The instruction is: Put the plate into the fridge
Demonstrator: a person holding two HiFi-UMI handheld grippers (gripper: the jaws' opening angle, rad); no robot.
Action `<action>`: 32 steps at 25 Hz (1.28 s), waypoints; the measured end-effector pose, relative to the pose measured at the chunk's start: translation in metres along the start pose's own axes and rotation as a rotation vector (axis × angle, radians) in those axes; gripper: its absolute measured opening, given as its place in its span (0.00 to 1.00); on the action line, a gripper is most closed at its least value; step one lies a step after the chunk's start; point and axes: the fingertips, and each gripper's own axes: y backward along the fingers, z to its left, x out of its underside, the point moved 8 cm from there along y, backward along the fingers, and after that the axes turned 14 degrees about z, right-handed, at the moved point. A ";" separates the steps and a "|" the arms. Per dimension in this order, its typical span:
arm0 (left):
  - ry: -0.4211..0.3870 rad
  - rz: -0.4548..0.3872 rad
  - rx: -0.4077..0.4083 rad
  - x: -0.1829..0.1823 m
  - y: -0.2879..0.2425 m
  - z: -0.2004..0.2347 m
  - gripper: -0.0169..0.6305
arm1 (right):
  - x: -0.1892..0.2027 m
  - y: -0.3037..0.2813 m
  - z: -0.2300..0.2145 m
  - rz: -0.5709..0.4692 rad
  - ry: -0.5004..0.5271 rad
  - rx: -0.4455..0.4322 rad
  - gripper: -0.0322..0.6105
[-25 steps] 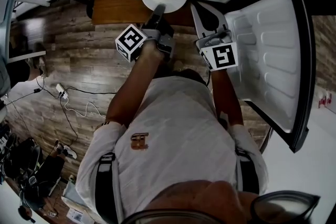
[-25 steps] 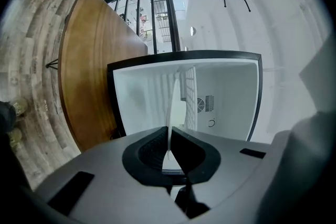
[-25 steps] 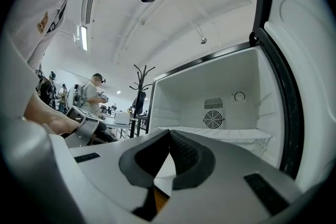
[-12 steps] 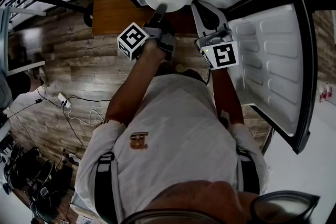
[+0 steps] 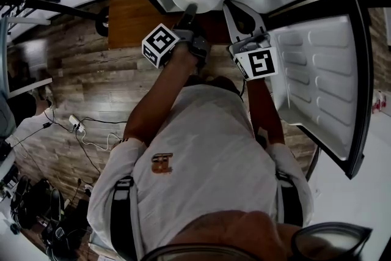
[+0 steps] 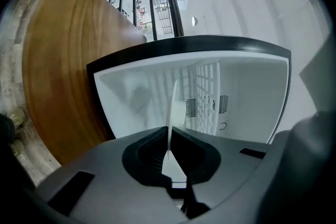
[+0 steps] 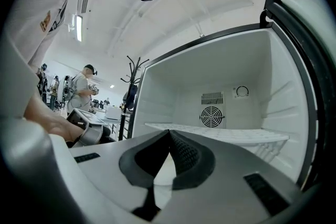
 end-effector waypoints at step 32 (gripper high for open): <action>0.076 -0.033 -0.156 -0.024 -0.057 0.047 0.07 | 0.013 -0.024 -0.024 0.054 0.003 -0.064 0.10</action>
